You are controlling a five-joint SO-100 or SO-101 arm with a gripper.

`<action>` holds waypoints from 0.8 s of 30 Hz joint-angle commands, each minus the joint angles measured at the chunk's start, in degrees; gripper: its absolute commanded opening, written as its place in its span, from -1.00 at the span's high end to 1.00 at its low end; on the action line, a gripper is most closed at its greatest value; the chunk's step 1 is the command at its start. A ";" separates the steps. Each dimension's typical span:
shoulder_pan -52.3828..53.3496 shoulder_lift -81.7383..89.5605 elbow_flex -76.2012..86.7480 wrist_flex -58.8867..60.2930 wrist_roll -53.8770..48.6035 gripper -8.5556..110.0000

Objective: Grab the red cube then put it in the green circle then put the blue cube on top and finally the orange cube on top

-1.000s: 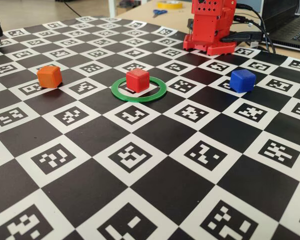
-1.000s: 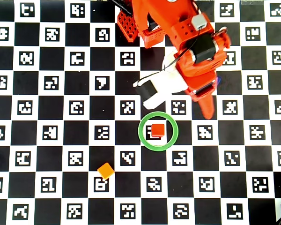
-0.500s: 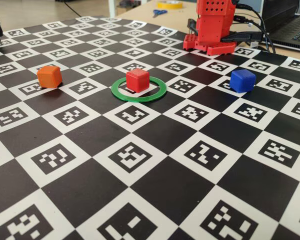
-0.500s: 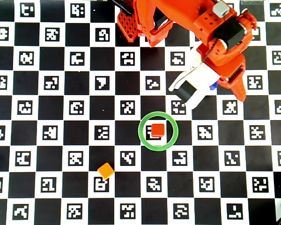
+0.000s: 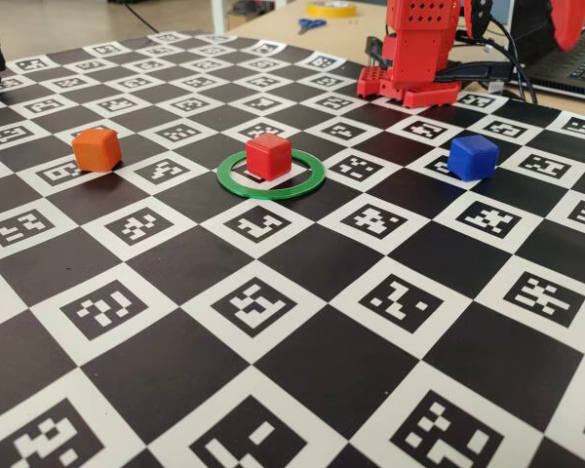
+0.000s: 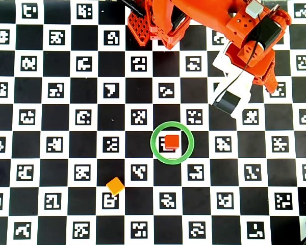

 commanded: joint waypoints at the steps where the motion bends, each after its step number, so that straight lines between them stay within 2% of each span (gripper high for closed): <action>1: 0.62 1.05 2.29 -3.69 -0.97 -0.02; 24: 1.41 -3.52 21.62 -22.68 -0.44 -0.02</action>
